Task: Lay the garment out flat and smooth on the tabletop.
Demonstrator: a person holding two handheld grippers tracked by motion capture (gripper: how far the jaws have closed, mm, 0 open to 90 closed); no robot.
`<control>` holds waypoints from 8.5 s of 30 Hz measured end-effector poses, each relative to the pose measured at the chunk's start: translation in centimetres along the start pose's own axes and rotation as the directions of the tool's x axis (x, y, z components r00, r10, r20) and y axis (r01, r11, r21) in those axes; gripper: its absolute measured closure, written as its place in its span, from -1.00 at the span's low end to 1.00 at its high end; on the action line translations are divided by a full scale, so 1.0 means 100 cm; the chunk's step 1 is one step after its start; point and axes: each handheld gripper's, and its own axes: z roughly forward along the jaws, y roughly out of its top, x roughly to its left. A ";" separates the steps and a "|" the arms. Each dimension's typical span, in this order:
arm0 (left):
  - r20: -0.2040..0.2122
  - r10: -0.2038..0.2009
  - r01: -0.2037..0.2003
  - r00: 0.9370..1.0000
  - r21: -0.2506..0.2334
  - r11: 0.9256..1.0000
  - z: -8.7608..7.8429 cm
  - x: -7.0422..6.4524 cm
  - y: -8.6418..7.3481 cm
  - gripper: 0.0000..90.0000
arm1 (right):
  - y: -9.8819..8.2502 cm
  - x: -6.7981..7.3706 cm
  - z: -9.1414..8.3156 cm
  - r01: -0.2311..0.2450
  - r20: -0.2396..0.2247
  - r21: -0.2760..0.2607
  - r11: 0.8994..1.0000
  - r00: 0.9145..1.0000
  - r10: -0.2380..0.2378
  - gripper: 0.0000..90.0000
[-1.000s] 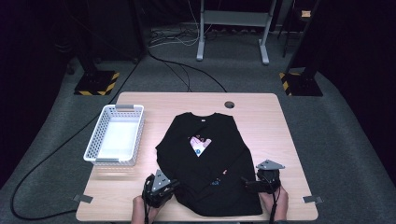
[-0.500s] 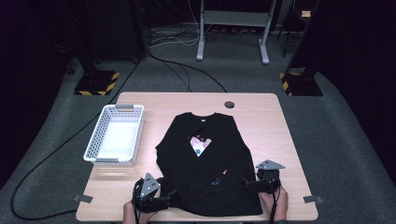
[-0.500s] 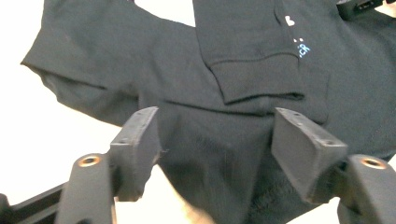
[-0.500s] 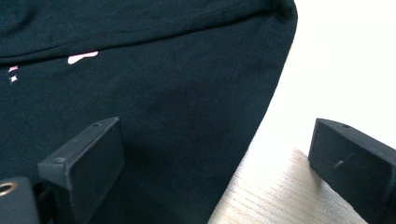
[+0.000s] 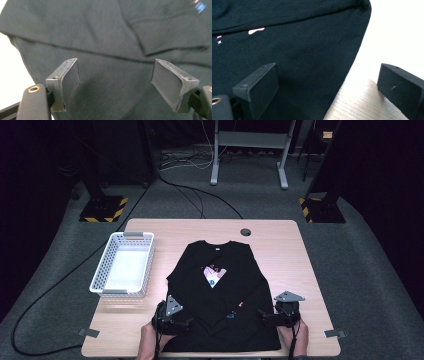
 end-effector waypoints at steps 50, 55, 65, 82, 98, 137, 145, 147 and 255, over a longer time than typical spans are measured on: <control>-0.024 -0.068 0.067 0.997 -0.044 0.997 0.004 0.028 -0.010 -0.78 | 0.015 0.027 0.016 -0.006 0.018 0.016 1.000 1.000 0.006 -0.98; -0.035 -0.080 0.078 0.996 -0.046 0.996 0.001 0.033 -0.013 -0.78 | 0.018 0.032 0.019 -0.002 0.016 0.016 1.000 1.000 0.001 -0.98; -0.059 -0.103 0.100 0.993 -0.047 0.994 -0.007 0.044 -0.021 -0.78 | 0.026 0.044 0.027 0.006 0.006 0.018 1.000 1.000 -0.006 -0.98; -0.073 -0.116 0.112 0.991 -0.052 0.992 -0.014 0.059 -0.031 -0.78 | 0.032 0.059 0.034 0.022 -0.008 0.016 1.000 1.000 -0.022 -0.98; -0.073 -0.114 0.110 0.991 -0.051 0.993 -0.014 0.058 -0.031 -0.78 | 0.062 0.086 0.016 0.062 -0.076 -0.034 0.997 0.995 -0.065 -0.71; -0.072 -0.115 0.112 0.991 -0.052 0.992 -0.014 0.058 -0.031 -0.77 | 0.080 0.163 0.055 0.174 -0.259 -0.007 0.985 0.951 -0.170 0.83; -0.073 -0.116 0.112 0.991 -0.052 0.992 -0.014 0.058 -0.031 -0.77 | 0.074 0.137 0.046 0.110 -0.223 -0.016 0.994 0.969 -0.111 0.83; -0.074 -0.117 0.113 0.990 -0.052 0.992 -0.014 0.058 -0.031 -0.77 | 0.073 0.133 0.044 0.103 -0.215 -0.022 0.994 0.971 -0.106 0.83; -0.081 -0.122 0.118 0.989 -0.053 0.992 -0.015 0.057 -0.031 -0.77 | 0.007 -0.032 -0.041 -0.182 0.193 -0.128 0.975 0.960 0.205 0.33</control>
